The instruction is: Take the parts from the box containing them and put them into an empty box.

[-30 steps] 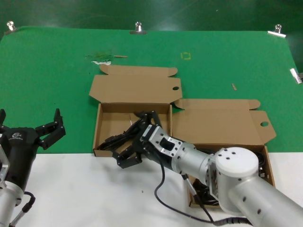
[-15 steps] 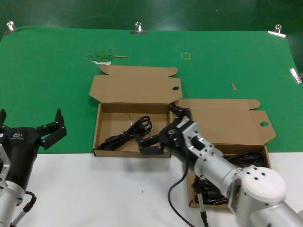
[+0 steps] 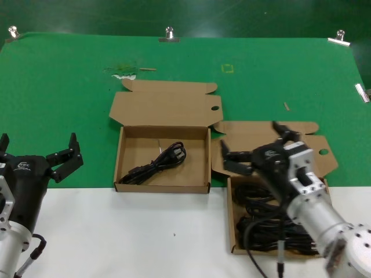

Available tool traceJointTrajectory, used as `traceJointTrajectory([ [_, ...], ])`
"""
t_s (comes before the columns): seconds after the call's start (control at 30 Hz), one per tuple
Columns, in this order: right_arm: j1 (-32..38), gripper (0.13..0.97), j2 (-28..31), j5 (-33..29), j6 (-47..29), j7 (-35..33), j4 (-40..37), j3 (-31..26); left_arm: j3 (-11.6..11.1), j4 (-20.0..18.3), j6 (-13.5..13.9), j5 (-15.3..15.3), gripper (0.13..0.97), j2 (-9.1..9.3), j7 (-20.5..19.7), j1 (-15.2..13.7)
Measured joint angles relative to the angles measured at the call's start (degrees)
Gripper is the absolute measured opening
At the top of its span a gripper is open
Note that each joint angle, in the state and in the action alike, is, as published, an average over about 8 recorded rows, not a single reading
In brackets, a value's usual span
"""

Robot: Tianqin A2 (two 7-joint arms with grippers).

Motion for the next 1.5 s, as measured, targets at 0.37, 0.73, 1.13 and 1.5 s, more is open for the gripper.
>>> traceJointTrajectory([
  [0.37,-8.98,0.966,2.38,-3.33,5.01,7.04,11.56,9.19,0.20,-0.03,-0.14,0.05,0.966,0.10,-0.08,-0.05],
  [0.73,-10.61,0.966,2.82,-3.95,5.94,8.34,13.70,10.86,0.24,-0.04,-0.17,0.06,0.966,0.12,-0.09,-0.06],
  [1.13,-10.62,0.966,2.82,-3.95,5.94,8.34,13.70,10.86,0.24,-0.04,-0.17,0.06,0.966,0.12,-0.09,-0.06],
  [1.5,-10.62,0.966,2.82,-3.95,5.94,8.34,13.70,10.86,0.24,-0.04,-0.17,0.06,0.966,0.12,-0.09,-0.06],
])
